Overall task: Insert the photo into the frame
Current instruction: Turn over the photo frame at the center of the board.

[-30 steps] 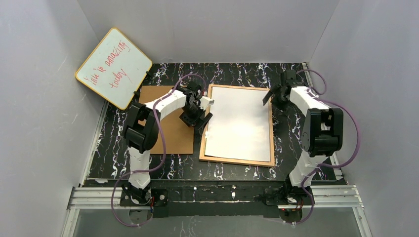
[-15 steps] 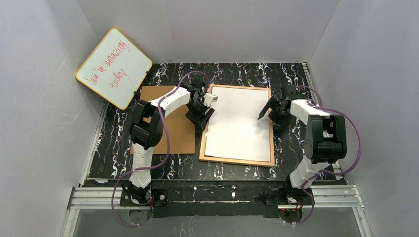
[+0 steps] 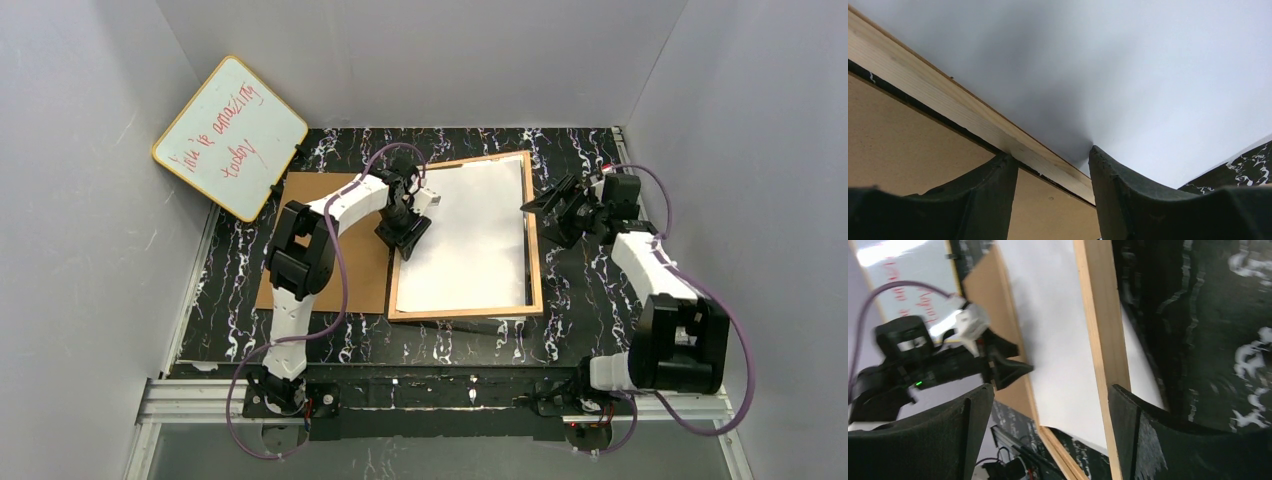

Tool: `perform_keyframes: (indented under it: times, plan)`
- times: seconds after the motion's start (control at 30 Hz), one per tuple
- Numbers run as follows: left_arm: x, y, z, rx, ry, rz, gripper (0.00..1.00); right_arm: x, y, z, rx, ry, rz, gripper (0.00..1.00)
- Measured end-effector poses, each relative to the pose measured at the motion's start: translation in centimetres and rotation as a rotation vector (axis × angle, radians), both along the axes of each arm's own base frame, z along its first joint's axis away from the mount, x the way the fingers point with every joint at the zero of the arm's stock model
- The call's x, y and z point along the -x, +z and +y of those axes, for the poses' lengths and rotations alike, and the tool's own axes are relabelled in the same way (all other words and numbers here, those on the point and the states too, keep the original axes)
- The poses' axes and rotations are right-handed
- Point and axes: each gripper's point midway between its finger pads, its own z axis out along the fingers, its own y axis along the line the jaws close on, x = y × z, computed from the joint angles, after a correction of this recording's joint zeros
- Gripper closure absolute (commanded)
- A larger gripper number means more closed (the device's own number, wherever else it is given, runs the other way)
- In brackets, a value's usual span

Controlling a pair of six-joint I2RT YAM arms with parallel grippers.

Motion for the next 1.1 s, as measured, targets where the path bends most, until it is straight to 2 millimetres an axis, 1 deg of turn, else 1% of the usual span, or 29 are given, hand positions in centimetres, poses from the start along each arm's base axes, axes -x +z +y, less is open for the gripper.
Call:
perform_keyframes:
  times: [0.07,0.13,0.17,0.23,0.3,0.43,0.7,0.9,1.1]
  plan:
    - [0.0,0.0,0.2,-0.002,0.005,0.006,0.5,-0.1,2.8,0.6,-0.06,0.008,-0.087,0.1]
    - [0.1,0.0,0.4,-0.004,0.009,0.013,0.5,0.0,6.2,1.6,-0.135,0.039,-0.179,0.11]
    - [0.2,0.1,0.4,0.0,0.01,0.018,0.5,0.2,7.4,2.0,-0.166,0.055,-0.212,0.12]
    - [0.3,0.1,0.4,0.005,0.011,0.026,0.5,0.8,9.5,2.8,-0.239,0.093,-0.273,0.13]
    - [0.4,0.1,0.5,0.005,0.011,0.032,0.5,1.4,10.5,3.3,-0.296,0.112,-0.311,0.14]
    - [0.5,0.1,0.7,0.0,0.011,0.04,0.5,1.8,11.1,3.6,-0.347,0.12,-0.326,0.14]
    - [0.6,0.1,0.8,-0.003,0.014,0.044,0.5,1.9,11.3,4.0,-0.347,0.144,-0.338,0.15]
    - [0.8,0.2,1.2,-0.015,0.034,0.055,0.5,1.0,11.6,5.1,-0.245,0.166,-0.363,0.18]
    - [0.8,0.3,1.6,-0.019,0.044,0.059,0.5,0.1,10.2,5.2,-0.143,0.145,-0.335,0.19]
